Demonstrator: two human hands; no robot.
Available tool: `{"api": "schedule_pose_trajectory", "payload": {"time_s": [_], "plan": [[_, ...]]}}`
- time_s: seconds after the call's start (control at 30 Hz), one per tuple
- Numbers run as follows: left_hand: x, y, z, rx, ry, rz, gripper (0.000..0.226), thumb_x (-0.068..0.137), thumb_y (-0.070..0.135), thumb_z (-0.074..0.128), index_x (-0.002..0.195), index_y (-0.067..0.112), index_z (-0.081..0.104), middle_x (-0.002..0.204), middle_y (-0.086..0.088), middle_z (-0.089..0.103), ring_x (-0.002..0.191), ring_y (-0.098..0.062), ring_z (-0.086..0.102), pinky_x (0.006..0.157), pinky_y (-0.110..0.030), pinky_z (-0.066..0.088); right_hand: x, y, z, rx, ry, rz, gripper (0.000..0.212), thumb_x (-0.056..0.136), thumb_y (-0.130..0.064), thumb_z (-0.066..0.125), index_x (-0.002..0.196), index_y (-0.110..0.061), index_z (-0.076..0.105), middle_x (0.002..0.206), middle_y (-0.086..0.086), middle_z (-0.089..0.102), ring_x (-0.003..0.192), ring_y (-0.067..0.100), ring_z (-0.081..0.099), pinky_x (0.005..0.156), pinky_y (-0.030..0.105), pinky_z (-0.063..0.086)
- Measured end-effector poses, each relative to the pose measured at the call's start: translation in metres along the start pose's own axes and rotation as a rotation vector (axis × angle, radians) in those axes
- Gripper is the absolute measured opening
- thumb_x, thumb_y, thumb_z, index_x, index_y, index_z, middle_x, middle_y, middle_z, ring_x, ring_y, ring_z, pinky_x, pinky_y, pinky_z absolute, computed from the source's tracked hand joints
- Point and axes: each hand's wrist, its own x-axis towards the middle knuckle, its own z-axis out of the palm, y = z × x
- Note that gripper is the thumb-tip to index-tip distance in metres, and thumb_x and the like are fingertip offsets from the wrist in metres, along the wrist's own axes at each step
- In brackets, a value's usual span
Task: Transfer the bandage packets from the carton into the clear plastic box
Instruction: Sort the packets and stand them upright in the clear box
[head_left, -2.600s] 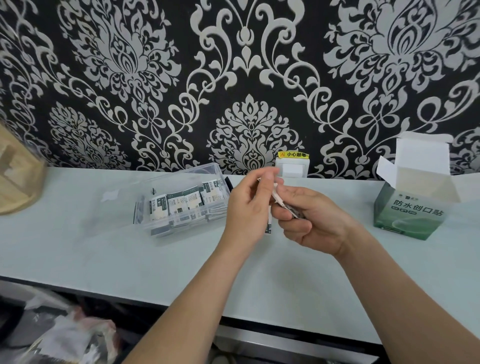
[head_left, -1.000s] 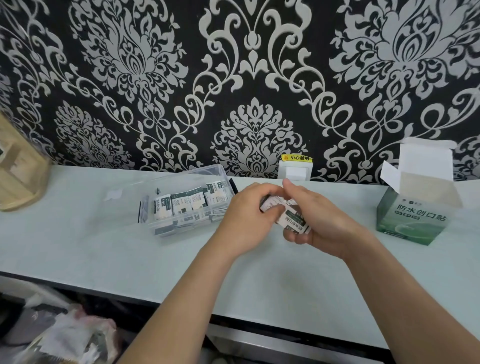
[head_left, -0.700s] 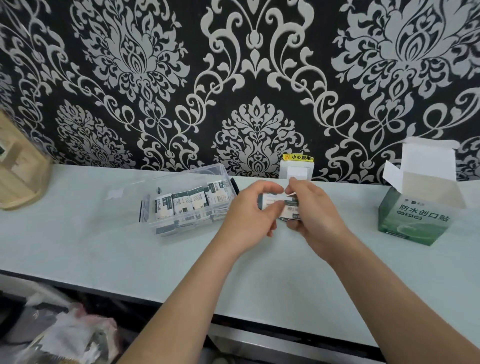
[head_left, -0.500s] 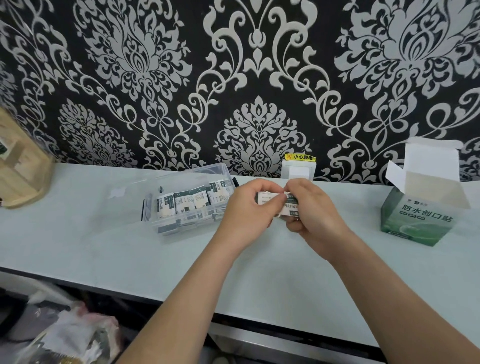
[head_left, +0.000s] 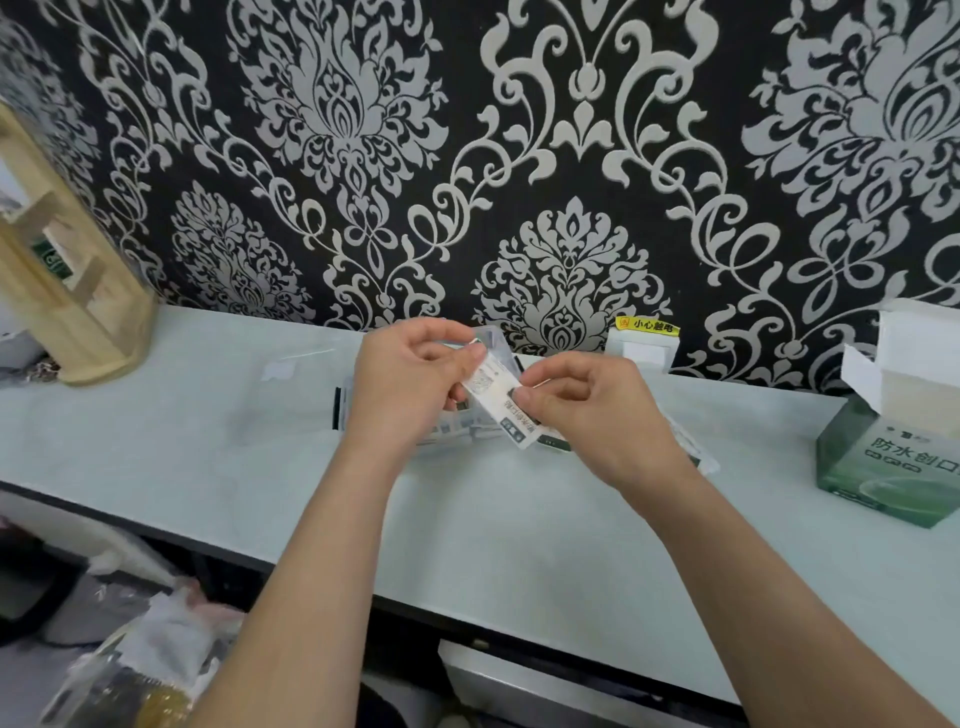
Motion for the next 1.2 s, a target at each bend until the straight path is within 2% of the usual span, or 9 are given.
{"api": "schedule_pose_trajectory", "payload": {"time_s": [0.17,0.33,0.5,0.6,0.7,0.83,0.97,1.1,1.2], "plan": [[0.02,-0.003,-0.03,0.077,0.094,0.031,0.006,0.081,0.009,0.076,0.083,0.012,0.071,0.054,0.004,0.065,0.044,-0.006,0.055,0.045,-0.017,0.046,0.025,-0.014,0.035,-0.211,-0.023,-0.044,0.009,0.083,-0.018,0.075,0.081,-0.021,0.067,0.074,0.004,0.073,0.05,0.008,0.055,0.045,0.019,0.041],[0.044,-0.017,-0.054,0.237,0.098,0.053,0.013,0.084,0.01,0.072,0.083,0.022,0.069,0.064,0.002,0.068,0.054,-0.009,0.06,0.056,-0.024,0.053,0.057,-0.028,0.065,-0.345,-0.087,-0.004,0.01,0.081,-0.014,0.076,0.088,-0.015,0.069,0.08,0.002,0.072,0.066,0.017,0.065,0.064,0.028,0.054],[0.064,-0.033,-0.07,0.782,0.002,0.073,0.021,0.088,0.013,0.065,0.102,0.028,0.071,0.088,0.006,0.066,0.078,-0.015,0.058,0.066,-0.026,0.044,0.086,-0.022,0.092,-0.553,-0.177,0.069,0.011,0.08,-0.008,0.072,0.089,-0.003,0.072,0.076,0.01,0.074,0.072,0.023,0.073,0.074,0.041,0.06],[0.071,-0.037,-0.074,0.992,-0.047,0.11,0.032,0.083,0.006,0.063,0.106,0.028,0.07,0.098,0.004,0.067,0.088,-0.018,0.057,0.074,-0.031,0.048,0.095,-0.015,0.108,-0.593,-0.224,0.115,0.021,0.078,-0.006,0.072,0.098,-0.001,0.068,0.077,0.011,0.074,0.075,0.024,0.073,0.076,0.043,0.06],[0.076,-0.041,-0.076,1.076,-0.118,0.181,0.037,0.08,0.005,0.066,0.11,0.028,0.069,0.096,0.007,0.066,0.089,-0.017,0.056,0.076,-0.033,0.05,0.1,-0.01,0.116,-0.663,-0.25,0.126,0.028,0.075,-0.014,0.077,0.099,-0.007,0.065,0.079,0.007,0.072,0.076,0.022,0.071,0.077,0.04,0.059],[0.079,-0.036,-0.077,1.093,-0.251,0.299,0.036,0.076,0.008,0.071,0.107,0.027,0.07,0.093,0.009,0.056,0.092,-0.014,0.052,0.079,-0.029,0.046,0.102,-0.011,0.12,-0.758,-0.278,0.131,0.014,0.072,-0.013,0.073,0.082,-0.01,0.063,0.066,0.003,0.07,0.07,0.018,0.069,0.073,0.032,0.059],[0.08,-0.021,-0.081,1.253,-0.519,0.235,0.023,0.076,0.018,0.074,0.098,0.025,0.073,0.094,0.007,0.068,0.091,-0.017,0.06,0.08,-0.035,0.052,0.105,-0.013,0.125,-0.846,-0.301,0.111,0.015,0.07,-0.017,0.074,0.081,-0.01,0.066,0.07,0.003,0.066,0.069,0.02,0.063,0.06,0.027,0.051],[0.081,-0.013,-0.078,1.387,-0.669,0.209,0.03,0.072,0.024,0.077,0.102,0.027,0.072,0.091,0.004,0.07,0.086,-0.019,0.06,0.077,-0.034,0.053,0.105,-0.014,0.121,-0.854,-0.307,0.125,0.021,0.079,-0.018,0.068,0.069,-0.012,0.052,0.061,0.002,0.051,0.055,0.02,0.048,0.05,0.025,0.038],[0.082,-0.01,-0.073,1.421,-0.755,0.169,0.039,0.073,0.028,0.078,0.11,0.03,0.068,0.082,0.012,0.059,0.076,-0.011,0.055,0.069,-0.028,0.048,0.102,-0.017,0.111,-0.821,-0.296,0.112,0.007,0.082,-0.014,0.063,0.085,-0.009,0.065,0.07,0.004,0.061,0.066,0.022,0.058,0.06,0.029,0.051]]}}
